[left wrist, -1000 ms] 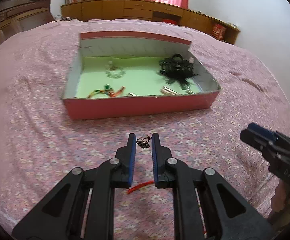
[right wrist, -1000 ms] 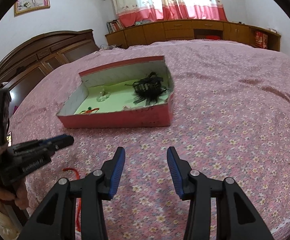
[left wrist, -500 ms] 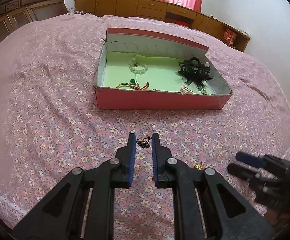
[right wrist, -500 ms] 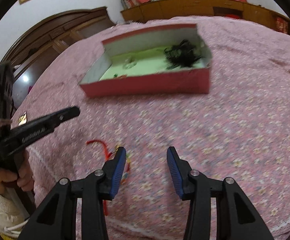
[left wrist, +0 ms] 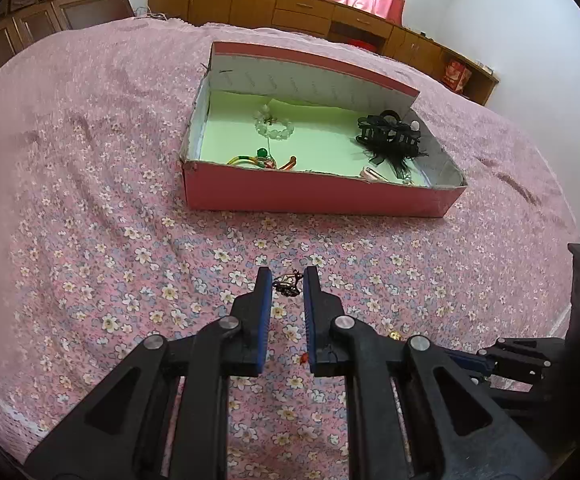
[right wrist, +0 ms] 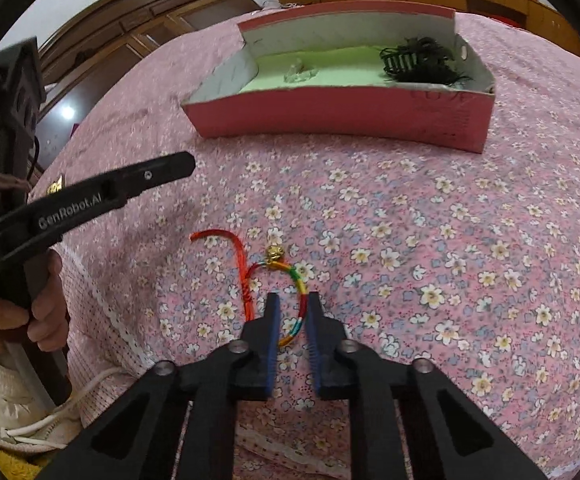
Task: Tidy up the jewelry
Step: 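Grasp small dark earring with left gripper while right gripper grasps rainbow string bracelet, then carry earring and rainbow bracelet into the box and open both grippers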
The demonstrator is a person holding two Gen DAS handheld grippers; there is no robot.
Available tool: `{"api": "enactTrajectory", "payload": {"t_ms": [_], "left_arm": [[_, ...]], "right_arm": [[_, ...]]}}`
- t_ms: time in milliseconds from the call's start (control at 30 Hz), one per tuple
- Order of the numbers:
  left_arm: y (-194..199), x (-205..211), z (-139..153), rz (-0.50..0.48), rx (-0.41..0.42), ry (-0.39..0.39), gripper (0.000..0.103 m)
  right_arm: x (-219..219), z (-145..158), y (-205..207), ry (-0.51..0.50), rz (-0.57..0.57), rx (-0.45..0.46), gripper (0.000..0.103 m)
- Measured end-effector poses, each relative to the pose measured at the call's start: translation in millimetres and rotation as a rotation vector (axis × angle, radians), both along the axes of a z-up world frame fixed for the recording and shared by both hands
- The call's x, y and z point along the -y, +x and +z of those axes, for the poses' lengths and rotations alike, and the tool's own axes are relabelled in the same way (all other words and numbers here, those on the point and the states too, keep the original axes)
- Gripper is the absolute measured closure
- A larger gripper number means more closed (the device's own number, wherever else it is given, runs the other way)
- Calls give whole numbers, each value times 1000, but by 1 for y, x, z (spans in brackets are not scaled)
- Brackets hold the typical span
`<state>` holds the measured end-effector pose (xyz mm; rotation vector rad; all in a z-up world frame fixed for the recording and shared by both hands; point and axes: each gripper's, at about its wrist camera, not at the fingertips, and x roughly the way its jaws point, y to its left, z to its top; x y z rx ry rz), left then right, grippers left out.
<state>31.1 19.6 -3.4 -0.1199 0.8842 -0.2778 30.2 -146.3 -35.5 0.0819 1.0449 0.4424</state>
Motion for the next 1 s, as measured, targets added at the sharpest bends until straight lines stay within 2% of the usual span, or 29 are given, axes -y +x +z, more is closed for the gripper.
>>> {"api": "enactTrajectory", "payload": {"t_ms": [233, 600, 1000], "left_arm": [[4, -4, -3, 14, -4, -13, 96], [3, -1, 0, 10, 4, -5, 96], [5, 4, 13, 11, 43, -10, 96]], "right_arm": [[2, 1, 3, 11, -5, 14, 97], [17, 24, 0, 0, -30, 110, 99], [34, 44, 2, 34, -68, 211, 99]]}}
